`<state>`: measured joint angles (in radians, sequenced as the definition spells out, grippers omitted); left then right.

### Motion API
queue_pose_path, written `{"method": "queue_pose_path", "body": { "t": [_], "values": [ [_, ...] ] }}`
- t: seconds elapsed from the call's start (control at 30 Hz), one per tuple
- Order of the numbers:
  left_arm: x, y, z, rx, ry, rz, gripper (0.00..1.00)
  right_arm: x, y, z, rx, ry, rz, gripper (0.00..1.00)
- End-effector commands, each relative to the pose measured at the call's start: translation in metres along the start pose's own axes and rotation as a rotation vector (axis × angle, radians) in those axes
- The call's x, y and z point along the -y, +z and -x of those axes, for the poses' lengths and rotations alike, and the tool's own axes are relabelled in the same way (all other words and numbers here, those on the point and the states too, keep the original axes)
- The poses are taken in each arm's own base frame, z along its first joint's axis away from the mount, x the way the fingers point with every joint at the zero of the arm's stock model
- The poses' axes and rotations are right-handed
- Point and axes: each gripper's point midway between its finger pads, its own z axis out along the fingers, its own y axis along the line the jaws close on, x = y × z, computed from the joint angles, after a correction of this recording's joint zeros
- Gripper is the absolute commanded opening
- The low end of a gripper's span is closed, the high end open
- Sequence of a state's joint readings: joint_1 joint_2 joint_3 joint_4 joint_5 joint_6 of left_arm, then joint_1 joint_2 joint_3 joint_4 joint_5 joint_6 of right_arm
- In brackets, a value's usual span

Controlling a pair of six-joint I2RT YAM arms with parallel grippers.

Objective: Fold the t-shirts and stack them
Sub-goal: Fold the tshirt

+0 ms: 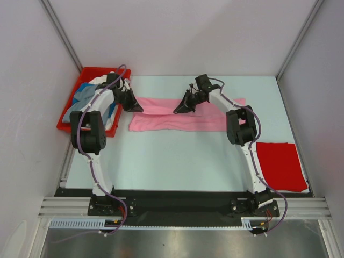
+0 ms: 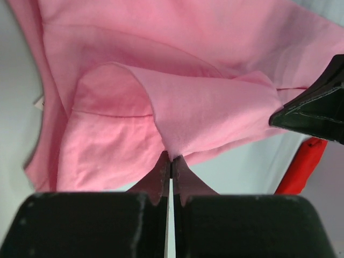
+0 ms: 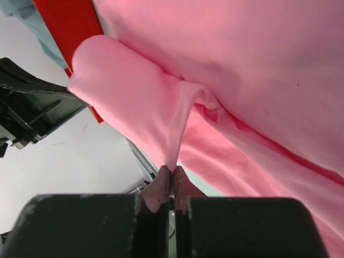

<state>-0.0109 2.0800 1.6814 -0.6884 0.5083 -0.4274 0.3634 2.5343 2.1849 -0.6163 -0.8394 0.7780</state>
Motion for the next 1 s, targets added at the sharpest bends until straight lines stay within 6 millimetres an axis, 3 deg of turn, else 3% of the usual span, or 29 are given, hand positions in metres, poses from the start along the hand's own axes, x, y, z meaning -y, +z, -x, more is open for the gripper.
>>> {"method": "queue_pose_path", "body": {
  "t": [0.0, 0.23, 0.37, 0.53, 0.57, 0.63, 0.73, 0.77, 0.8, 0.87, 0.9, 0.93, 0.97],
  "values": [
    [0.007, -0.019, -0.009, -0.012, 0.009, -0.011, 0.0, -0.016, -0.021, -0.015, -0.015, -0.049, -0.004, 0.0],
    [-0.012, -0.016, -0.042, -0.093, -0.012, 0.03, 0.0, -0.002, -0.016, -0.023, -0.032, -0.056, -0.061, 0.0],
    [-0.021, -0.01, -0.05, -0.125, -0.015, 0.047, 0.0, 0.001, -0.008, -0.022, -0.037, -0.047, -0.06, 0.0],
    [-0.024, -0.009, -0.048, -0.13, -0.004, 0.063, 0.0, 0.01, -0.002, -0.029, -0.056, -0.054, -0.103, 0.0],
    [-0.033, -0.015, -0.042, -0.115, -0.025, 0.07, 0.0, 0.012, -0.002, -0.03, -0.058, -0.054, -0.114, 0.0],
    [-0.03, -0.02, -0.039, -0.102, -0.021, 0.07, 0.0, 0.015, -0.002, -0.033, -0.063, -0.061, -0.126, 0.0],
    [-0.033, -0.02, -0.044, -0.109, -0.028, 0.074, 0.01, 0.019, -0.003, -0.033, -0.065, -0.064, -0.138, 0.02],
    [-0.034, -0.017, -0.044, -0.109, -0.029, 0.072, 0.03, 0.021, -0.003, -0.033, -0.062, -0.069, -0.146, 0.03],
    [-0.038, -0.015, -0.046, -0.116, -0.036, 0.077, 0.14, 0.023, -0.003, -0.032, -0.058, -0.072, -0.151, 0.05],
    [-0.04, -0.013, -0.045, -0.109, -0.034, 0.09, 0.28, 0.026, -0.005, -0.028, -0.05, -0.074, -0.16, 0.13],
    [-0.039, -0.015, -0.041, -0.096, -0.029, 0.095, 0.44, 0.029, -0.007, -0.028, -0.051, -0.075, -0.171, 0.15],
    [-0.038, -0.018, -0.04, -0.088, -0.024, 0.099, 0.47, 0.026, -0.013, -0.025, -0.039, -0.094, -0.178, 0.18],
    [-0.035, -0.022, -0.036, -0.071, -0.009, 0.098, 0.5, 0.027, -0.019, -0.02, -0.023, -0.114, -0.197, 0.27]
  ]
}}
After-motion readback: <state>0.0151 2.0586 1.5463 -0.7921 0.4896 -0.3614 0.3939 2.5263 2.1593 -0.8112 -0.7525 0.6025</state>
